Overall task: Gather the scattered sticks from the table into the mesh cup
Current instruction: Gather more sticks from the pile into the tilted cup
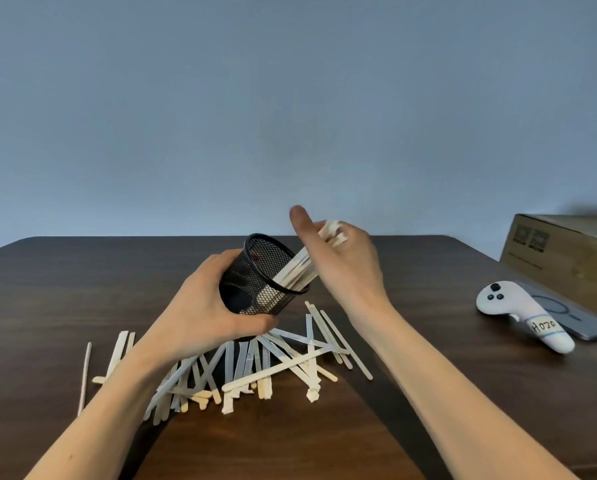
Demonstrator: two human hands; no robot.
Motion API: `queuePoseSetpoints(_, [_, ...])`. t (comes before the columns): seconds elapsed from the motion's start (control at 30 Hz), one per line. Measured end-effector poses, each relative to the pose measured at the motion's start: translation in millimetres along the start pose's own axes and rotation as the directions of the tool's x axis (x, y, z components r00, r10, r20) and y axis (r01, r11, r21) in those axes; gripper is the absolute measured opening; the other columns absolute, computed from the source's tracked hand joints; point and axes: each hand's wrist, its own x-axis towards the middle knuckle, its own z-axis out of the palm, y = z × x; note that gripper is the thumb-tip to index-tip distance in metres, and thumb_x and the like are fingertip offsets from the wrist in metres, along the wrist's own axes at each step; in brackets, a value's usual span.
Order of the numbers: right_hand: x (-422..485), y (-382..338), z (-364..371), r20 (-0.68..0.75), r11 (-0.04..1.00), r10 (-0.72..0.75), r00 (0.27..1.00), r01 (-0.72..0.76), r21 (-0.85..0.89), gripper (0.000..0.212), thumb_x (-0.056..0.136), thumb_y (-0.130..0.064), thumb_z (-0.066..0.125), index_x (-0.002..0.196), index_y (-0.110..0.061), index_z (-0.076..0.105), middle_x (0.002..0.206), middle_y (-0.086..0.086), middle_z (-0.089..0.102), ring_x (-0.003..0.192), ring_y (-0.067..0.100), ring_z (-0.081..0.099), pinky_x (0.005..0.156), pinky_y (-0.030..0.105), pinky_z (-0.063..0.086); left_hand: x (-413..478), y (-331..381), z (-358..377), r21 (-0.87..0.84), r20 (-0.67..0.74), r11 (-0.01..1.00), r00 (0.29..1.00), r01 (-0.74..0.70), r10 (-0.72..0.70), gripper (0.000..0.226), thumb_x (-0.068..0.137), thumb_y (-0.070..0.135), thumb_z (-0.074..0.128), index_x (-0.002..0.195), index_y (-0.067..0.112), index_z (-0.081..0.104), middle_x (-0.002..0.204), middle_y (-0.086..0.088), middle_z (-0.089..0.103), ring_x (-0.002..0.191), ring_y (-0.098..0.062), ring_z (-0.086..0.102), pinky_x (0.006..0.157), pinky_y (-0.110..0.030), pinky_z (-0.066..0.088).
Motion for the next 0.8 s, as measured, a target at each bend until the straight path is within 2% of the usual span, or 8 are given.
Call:
queuePoseSetpoints(0.1, [5,1,-11,-0.095,0.990,-0.009,0.995,0.023,0.142,0.050,0.082,-0.074,0.050,0.097,-0.031,0.071,0.107,-0.009,0.062,0.098,0.005,0.061,0.084,0.029,0.047,1,0,-3,-0.017,-0.011,0.999,0.999,0.033,-0.034,0.079,0.048,0.051,0.091,0.122,0.038,0.066,0.117,0.002,0.075,0.107,-0.016,0.075,0.101,-0.045,0.060])
queuePoseSetpoints(0.2, [3,14,-26,-0.115,0.957,0.111,0.987,-0.076,0.279,0.044,0.097,-0.058,0.041,0.102,-0.026,0.072,0.099,-0.010,0.064,0.090,0.004,0.059,0.079,0.026,0.043,-2,-3,-11,-0.017,0.001,0.998,0.998,0.064,-0.064,0.074,0.052,0.045,0.095,0.119,0.036,0.067,0.113,0.004,0.080,0.103,-0.010,0.078,0.099,-0.039,0.061])
queuePoseSetpoints(0.23, [-1,22,-30,-0.080,0.978,0.120,0.990,-0.104,0.180,0.039,0.099,-0.050,0.042,0.101,-0.024,0.071,0.094,-0.011,0.065,0.088,0.006,0.060,0.077,0.027,0.044,-4,-5,-15,-0.012,0.013,0.997,0.997,0.075,-0.075,0.071,0.055,0.039,0.098,0.119,0.035,0.067,0.112,0.005,0.081,0.102,-0.007,0.078,0.098,-0.037,0.061])
queuePoseSetpoints(0.3, [-14,39,-32,0.086,0.959,0.120,0.989,-0.093,-0.268,0.042,0.096,-0.055,0.043,0.108,-0.024,0.069,0.101,-0.009,0.066,0.096,0.012,0.064,0.080,0.032,0.049,-6,-10,-25,0.021,0.037,0.996,0.996,0.083,-0.084,0.074,0.057,0.036,0.100,0.123,0.032,0.067,0.114,0.006,0.081,0.103,-0.003,0.077,0.100,-0.034,0.060])
queuePoseSetpoints(0.4, [-36,49,-23,0.304,0.673,0.272,0.913,0.046,-0.738,0.089,0.079,-0.086,0.028,0.119,-0.015,0.063,0.121,0.005,0.056,0.108,0.023,0.057,0.088,0.042,0.050,-9,-16,-37,0.077,0.024,0.994,0.997,0.075,-0.078,0.090,0.047,0.054,0.091,0.131,0.033,0.064,0.123,0.008,0.076,0.109,-0.008,0.075,0.104,-0.040,0.058])
queuePoseSetpoints(0.5, [-51,47,-9,0.382,0.551,0.301,0.874,0.168,-0.818,0.089,0.074,-0.088,0.036,0.113,-0.014,0.063,0.119,0.007,0.052,0.111,0.026,0.053,0.087,0.040,0.046,-13,-21,-38,0.060,0.010,0.995,0.997,0.080,-0.081,0.089,0.046,0.055,0.091,0.130,0.034,0.065,0.121,0.007,0.078,0.111,-0.010,0.075,0.106,-0.044,0.058])
queuePoseSetpoints(0.7, [-45,57,14,0.354,0.670,0.156,0.922,0.164,-0.724,0.055,0.091,-0.065,0.045,0.118,-0.022,0.065,0.116,0.002,0.058,0.109,0.023,0.056,0.087,0.040,0.049,-18,-25,-35,0.024,-0.015,0.996,0.997,0.081,-0.081,0.089,0.047,0.053,0.091,0.130,0.033,0.066,0.123,0.006,0.077,0.113,-0.014,0.075,0.107,-0.046,0.057])
queuePoseSetpoints(0.8, [-43,58,5,0.394,0.614,0.132,0.910,0.237,-0.753,0.066,0.090,-0.071,0.039,0.125,-0.020,0.061,0.121,0.002,0.060,0.113,0.024,0.055,0.090,0.040,0.045,-20,-25,-37,-0.011,-0.036,0.997,0.996,0.078,-0.078,0.089,0.046,0.052,0.090,0.129,0.032,0.067,0.121,0.005,0.079,0.110,-0.012,0.076,0.105,-0.043,0.057])
